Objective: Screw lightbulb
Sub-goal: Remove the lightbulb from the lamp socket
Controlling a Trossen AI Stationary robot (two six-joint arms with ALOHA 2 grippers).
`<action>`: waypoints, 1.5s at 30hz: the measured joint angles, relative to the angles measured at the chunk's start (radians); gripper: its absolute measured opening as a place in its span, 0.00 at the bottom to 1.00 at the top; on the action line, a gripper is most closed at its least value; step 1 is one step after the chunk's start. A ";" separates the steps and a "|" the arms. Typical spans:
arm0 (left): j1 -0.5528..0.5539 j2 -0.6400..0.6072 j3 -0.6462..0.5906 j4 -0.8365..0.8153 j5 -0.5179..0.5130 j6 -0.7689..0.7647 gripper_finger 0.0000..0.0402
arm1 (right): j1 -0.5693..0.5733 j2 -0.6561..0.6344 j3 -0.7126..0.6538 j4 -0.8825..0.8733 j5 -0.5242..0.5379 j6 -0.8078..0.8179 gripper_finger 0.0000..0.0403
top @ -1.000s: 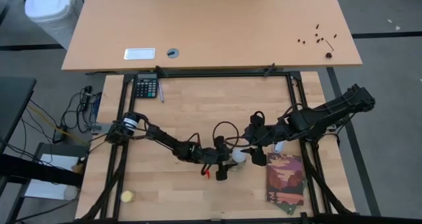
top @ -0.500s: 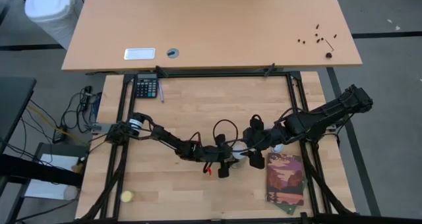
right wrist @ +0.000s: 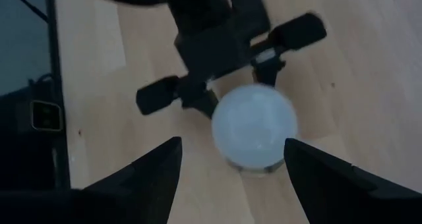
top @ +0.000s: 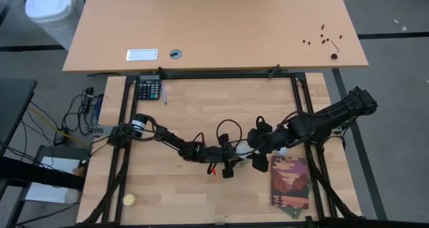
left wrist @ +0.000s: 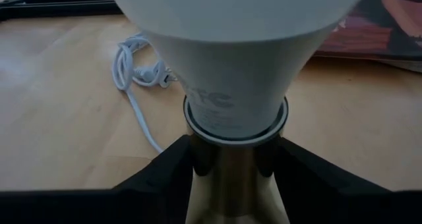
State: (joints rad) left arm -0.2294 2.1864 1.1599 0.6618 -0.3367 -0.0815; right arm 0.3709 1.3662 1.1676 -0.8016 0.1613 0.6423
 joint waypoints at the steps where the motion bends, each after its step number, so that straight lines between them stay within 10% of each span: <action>1: 0.002 0.000 -0.001 0.000 -0.001 -0.001 0.47 | 0.005 0.016 0.019 -0.022 0.003 0.010 0.68; 20: -0.001 0.000 -0.002 -0.004 -0.059 -0.009 0.47 | -0.039 0.369 0.466 -0.479 0.018 0.309 0.68; 45: -0.005 0.000 -0.004 0.011 -0.069 0.026 0.47 | -0.051 0.432 0.468 -0.490 0.097 0.425 0.68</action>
State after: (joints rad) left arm -0.2348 2.1868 1.1561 0.6724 -0.4053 -0.0554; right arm 0.3202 1.7985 1.6352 -1.2915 0.2585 1.0672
